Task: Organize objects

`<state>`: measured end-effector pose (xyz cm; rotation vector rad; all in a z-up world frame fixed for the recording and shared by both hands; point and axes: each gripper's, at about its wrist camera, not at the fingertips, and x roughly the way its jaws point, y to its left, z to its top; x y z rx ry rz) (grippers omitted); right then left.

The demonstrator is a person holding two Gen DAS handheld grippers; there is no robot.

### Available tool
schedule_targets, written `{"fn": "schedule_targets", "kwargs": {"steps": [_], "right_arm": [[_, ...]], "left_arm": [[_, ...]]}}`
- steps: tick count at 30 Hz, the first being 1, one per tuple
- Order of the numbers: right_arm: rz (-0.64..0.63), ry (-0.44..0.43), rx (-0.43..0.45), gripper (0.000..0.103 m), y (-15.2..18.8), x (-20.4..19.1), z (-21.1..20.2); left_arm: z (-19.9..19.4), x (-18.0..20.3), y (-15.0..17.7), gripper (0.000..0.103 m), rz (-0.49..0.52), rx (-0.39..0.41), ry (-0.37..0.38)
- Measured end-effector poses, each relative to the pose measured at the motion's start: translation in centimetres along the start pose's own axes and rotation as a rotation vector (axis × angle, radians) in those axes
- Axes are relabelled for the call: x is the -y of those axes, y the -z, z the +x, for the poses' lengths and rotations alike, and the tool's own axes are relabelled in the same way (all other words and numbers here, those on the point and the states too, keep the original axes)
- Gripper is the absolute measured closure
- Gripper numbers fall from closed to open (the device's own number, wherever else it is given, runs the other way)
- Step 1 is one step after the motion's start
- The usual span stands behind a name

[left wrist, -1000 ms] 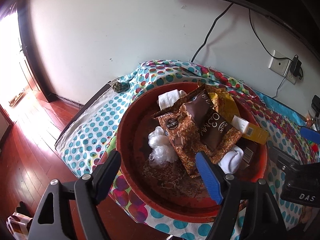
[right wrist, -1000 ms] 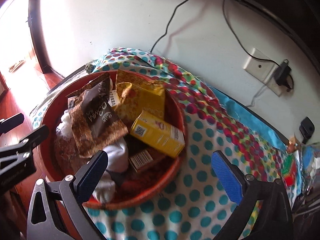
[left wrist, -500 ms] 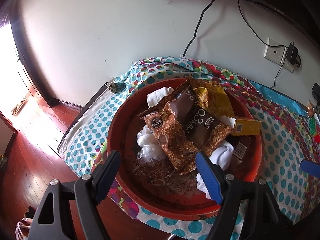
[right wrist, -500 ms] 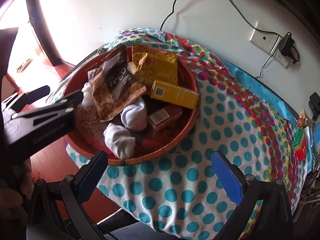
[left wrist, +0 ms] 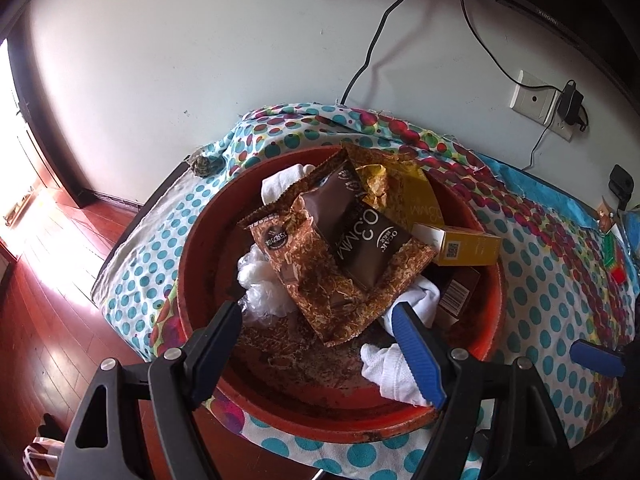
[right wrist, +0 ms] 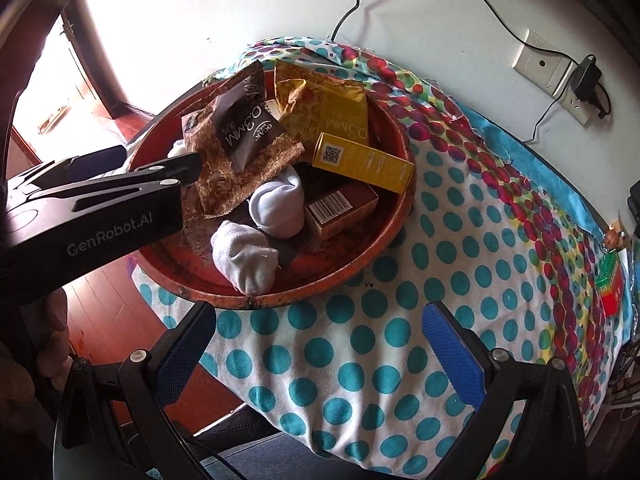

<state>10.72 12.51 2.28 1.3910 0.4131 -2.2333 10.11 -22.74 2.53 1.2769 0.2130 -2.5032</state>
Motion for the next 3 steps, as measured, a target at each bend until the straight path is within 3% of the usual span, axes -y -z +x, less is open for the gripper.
{"fn": "schedule_targets", "kwargs": {"steps": [2,3], "right_arm": [[0.007,0.004,-0.001,0.0,1.4,3.1,-1.5],[0.008,0.003,-0.001,0.0,-0.1,1.2,-2.4]], "left_arm": [[0.1,0.1,0.0,0.023,0.003,-0.013,0.005],[0.1,0.3,0.1,0.023,0.004,-0.015,0.005]]}}
